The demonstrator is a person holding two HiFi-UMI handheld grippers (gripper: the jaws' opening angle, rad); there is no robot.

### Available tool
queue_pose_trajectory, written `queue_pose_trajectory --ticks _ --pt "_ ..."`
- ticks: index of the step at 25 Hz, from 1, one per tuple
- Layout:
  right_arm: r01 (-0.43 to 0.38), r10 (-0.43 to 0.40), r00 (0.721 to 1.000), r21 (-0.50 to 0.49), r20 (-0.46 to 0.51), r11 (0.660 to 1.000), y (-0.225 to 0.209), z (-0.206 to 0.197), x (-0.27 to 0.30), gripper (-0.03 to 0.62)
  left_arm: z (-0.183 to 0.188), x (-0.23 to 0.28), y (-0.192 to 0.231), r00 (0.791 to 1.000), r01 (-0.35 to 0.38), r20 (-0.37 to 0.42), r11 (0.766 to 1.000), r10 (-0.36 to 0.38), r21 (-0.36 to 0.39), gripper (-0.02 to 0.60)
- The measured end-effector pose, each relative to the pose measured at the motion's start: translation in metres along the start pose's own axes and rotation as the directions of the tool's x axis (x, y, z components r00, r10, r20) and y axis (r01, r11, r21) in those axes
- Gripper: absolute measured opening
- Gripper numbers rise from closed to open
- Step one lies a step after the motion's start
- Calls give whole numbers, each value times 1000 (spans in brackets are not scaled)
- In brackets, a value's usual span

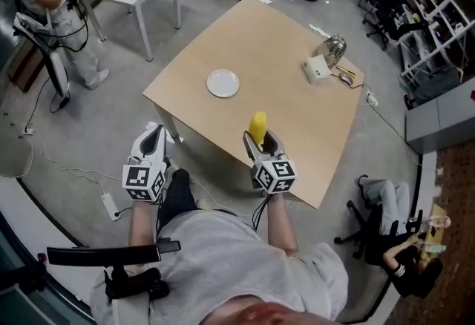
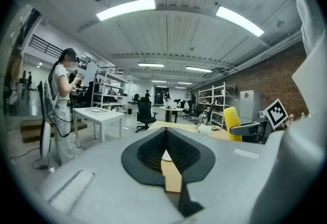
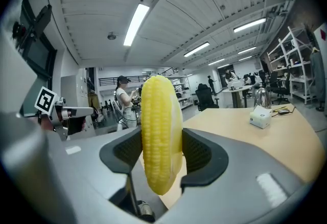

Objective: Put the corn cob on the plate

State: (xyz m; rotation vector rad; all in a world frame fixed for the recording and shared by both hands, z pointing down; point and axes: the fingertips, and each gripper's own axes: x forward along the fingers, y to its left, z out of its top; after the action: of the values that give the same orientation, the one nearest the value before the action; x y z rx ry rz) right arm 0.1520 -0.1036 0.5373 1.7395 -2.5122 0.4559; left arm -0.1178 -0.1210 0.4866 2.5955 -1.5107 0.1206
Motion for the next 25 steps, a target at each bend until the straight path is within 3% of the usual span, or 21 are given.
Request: queue_pose_trajectory --ticks 4,13,25 --pt "59 -59 998 5 0 998 -15 9 10 239 10 37 7 998 68 10 998 -68 2 20" --pt "133 -133 991 10 -33 991 -38 11 74 239 8 106 51 993 119 -17 993 -119 -20 20" --pt "156 -155 964 -10 -216 988 -61 -29 169 239 -14 154 96 987 139 -81 990 -141 -24 20"
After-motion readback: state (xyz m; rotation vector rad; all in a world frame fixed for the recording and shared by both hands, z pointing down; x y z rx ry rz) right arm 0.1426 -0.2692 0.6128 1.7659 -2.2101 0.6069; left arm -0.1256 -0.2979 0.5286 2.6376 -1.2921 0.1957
